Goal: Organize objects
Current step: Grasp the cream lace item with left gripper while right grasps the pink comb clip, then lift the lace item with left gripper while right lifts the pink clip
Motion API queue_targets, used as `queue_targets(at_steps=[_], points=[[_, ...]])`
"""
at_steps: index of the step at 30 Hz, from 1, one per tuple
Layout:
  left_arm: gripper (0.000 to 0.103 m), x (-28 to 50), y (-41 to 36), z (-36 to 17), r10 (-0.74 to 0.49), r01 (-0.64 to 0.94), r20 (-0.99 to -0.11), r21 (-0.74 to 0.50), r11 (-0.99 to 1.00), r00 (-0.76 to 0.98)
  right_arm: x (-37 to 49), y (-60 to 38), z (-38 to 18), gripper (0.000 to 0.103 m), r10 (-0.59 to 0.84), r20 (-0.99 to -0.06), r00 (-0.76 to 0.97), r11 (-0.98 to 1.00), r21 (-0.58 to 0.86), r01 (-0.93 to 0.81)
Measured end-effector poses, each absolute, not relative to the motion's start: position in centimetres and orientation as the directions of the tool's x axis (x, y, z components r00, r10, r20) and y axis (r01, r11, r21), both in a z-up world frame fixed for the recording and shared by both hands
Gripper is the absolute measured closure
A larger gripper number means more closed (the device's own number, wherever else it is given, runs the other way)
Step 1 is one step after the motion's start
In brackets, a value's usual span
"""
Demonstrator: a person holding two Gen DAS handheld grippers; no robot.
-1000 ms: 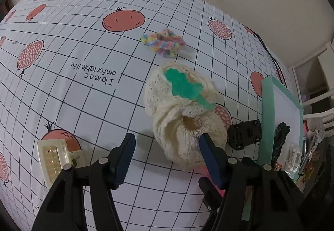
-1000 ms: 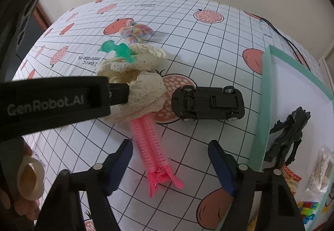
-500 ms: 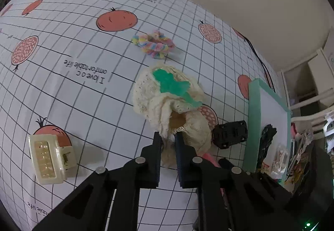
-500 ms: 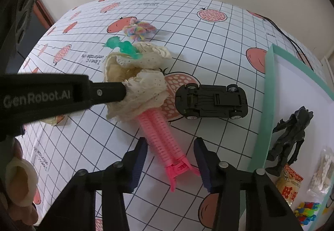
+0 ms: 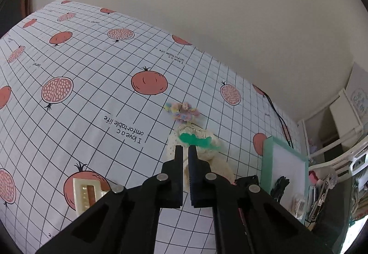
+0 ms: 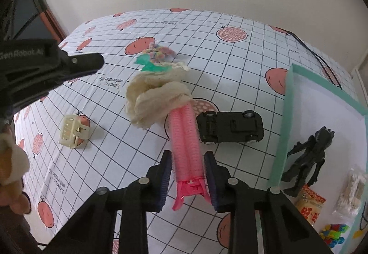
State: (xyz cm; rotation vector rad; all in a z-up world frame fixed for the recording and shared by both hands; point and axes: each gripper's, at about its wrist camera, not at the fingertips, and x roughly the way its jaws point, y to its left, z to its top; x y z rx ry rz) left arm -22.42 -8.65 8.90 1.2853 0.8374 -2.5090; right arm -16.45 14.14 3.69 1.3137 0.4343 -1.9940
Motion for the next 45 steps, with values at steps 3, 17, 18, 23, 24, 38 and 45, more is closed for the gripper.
queue_targets(at_steps=[3, 17, 18, 23, 24, 38, 45], points=[[0.099, -23.0, -8.5, 7.7, 0.157, 0.405, -0.813, -0.435, -0.804, -0.561, -16.4, 14.4, 4.0, 0.073, -0.374, -0.896, -0.239, -0.702, 0.105, 0.705], [0.049, -24.0, -6.7, 4.5, 0.199, 0.423, -0.87, -0.405, -0.81, -0.451, -16.8, 14.8, 3.2, 0.073, -0.361, -0.907, -0.218, -0.695, 0.105, 0.712], [0.049, -24.1, -6.5, 4.2, 0.206, 0.423, -0.872, -0.407, -0.81, -0.445, -16.8, 14.8, 3.1, 0.073, -0.359, -0.908, -0.215, -0.695, 0.107, 0.711], [0.049, -24.6, -6.1, 2.9, 0.236, 0.438, -0.876, -0.424, -0.793, -0.421, -16.7, 14.8, 2.4, 0.073, -0.347, -0.916, -0.201, -0.694, 0.106, 0.712], [0.049, -24.7, -6.0, 2.7, 0.238, 0.441, -0.877, -0.425, -0.791, -0.417, -16.6, 14.8, 2.3, 0.073, -0.345, -0.917, -0.199, -0.694, 0.107, 0.712], [0.096, -24.9, -4.5, 2.6, 0.247, 0.43, -0.879, -0.424, -0.797, -0.409, -17.0, 15.2, 1.8, 0.074, -0.342, -0.919, -0.197, -0.703, 0.111, 0.702], [0.097, -24.7, -5.2, 3.3, 0.175, 0.448, -0.891, -0.37, -0.814, -0.419, -17.2, 16.0, 2.4, 0.074, -0.33, -0.922, -0.203, -0.712, 0.102, 0.695]])
